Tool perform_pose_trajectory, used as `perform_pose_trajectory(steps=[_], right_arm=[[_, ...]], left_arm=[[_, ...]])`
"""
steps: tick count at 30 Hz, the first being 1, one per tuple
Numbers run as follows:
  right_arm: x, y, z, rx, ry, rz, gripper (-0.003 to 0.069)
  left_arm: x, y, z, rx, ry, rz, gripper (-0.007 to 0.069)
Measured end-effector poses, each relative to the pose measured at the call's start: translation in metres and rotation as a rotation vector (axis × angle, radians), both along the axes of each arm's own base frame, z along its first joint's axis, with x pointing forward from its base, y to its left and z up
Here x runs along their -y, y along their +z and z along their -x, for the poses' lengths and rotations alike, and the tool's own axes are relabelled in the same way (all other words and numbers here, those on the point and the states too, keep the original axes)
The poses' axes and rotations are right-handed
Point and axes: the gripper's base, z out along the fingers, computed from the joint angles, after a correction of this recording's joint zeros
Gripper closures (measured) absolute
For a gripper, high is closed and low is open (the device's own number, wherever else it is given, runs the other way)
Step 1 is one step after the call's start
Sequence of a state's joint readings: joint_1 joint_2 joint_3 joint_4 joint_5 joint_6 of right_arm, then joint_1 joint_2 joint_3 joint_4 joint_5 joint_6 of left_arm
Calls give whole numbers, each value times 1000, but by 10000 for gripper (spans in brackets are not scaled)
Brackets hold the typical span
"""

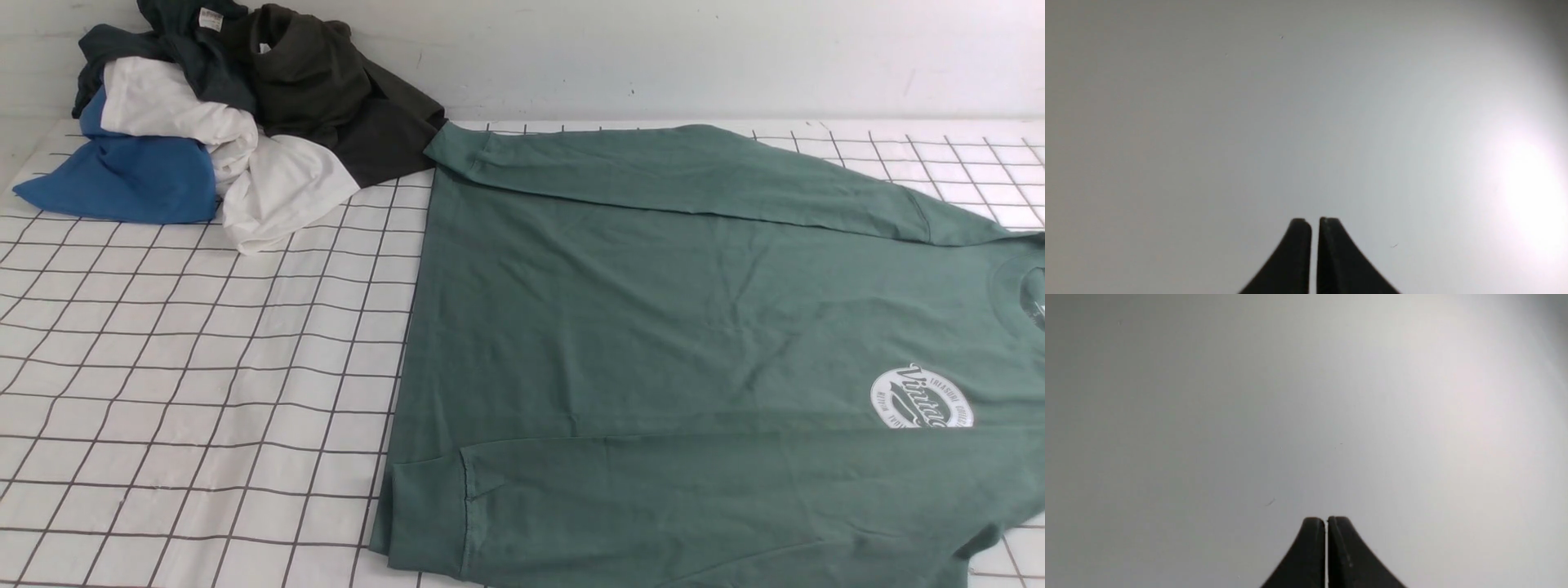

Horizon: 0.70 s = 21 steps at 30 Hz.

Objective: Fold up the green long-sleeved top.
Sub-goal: Use the left arm to clamp the cuff closest to it

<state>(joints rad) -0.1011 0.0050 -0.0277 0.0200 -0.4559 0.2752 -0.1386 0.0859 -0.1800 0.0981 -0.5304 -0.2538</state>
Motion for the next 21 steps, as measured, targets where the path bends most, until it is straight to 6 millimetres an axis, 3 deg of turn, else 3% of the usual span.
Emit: perform_pose_trajectory(steps=[1, 3, 4, 7, 8, 11, 15, 17, 18, 21], right_arm=[[-1, 23, 2, -2, -1, 8, 657], [-1, 50, 0, -31, -7, 26, 659], [-2, 66, -5, -85, -21, 59, 661], [0, 83, -20, -235, -68, 140, 663], [3, 87, -38, -395, -109, 207, 663], [9, 72, -65, -654, -139, 243, 664], [15, 43, -84, -953, -124, 167, 664], [15, 31, -88, -1070, -106, 132, 664], [15, 16, -93, -1221, -77, 127, 664], [10, -1, -96, -1395, 1, 134, 664]], left_arm=[[2, 25, -14, -116, 17, -32, 611], [4, 40, -35, -288, 49, -90, 611], [5, 43, -50, -391, 65, -121, 611], [7, 40, -83, -614, 88, -164, 611], [8, 29, -105, -769, 99, -183, 611], [13, 5, -138, -940, 95, -207, 611], [18, -33, -173, -1159, 72, -141, 611], [20, -45, -180, -1255, 70, -112, 611], [27, -58, -188, -1402, 65, -134, 611], [42, -67, -191, -1597, 41, -239, 611]])
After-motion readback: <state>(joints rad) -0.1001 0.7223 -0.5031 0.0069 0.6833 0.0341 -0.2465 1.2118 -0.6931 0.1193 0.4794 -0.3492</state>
